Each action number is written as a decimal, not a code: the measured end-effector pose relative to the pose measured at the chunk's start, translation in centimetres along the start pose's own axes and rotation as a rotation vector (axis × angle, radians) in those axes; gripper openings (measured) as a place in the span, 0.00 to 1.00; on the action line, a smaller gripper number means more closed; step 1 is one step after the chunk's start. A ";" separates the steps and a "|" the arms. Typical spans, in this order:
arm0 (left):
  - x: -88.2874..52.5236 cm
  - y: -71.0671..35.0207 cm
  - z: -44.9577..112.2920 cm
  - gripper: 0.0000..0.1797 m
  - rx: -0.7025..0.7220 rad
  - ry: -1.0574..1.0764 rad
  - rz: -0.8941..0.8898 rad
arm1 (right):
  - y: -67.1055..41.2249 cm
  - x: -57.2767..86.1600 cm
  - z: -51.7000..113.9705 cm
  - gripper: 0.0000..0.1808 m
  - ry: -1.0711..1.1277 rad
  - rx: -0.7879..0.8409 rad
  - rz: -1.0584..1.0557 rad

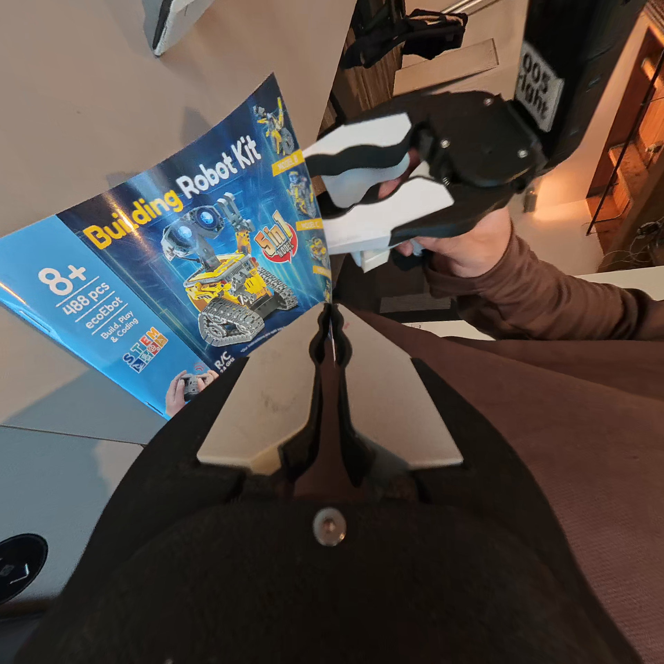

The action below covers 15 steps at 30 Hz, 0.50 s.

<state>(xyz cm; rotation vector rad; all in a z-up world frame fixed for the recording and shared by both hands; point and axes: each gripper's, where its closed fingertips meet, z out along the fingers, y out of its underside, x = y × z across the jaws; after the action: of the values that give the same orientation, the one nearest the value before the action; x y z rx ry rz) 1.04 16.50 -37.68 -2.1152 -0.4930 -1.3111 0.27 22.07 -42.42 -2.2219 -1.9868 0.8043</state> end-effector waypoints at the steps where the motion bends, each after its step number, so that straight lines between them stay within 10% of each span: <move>1: 0.0 0.0 0.0 0.00 0.000 -0.003 0.000 | 0.3 0.1 0.1 0.28 0.001 -0.008 0.010; 15: 0.4 0.4 0.4 0.00 -0.027 -0.022 0.077 | -2.2 -3.3 -1.2 0.32 -0.217 0.097 0.172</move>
<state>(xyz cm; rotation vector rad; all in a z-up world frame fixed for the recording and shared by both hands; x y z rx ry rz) 1.72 16.46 -37.58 -2.1507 -0.4016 -1.2591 -1.35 19.68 -39.39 -2.3619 -1.8107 1.1808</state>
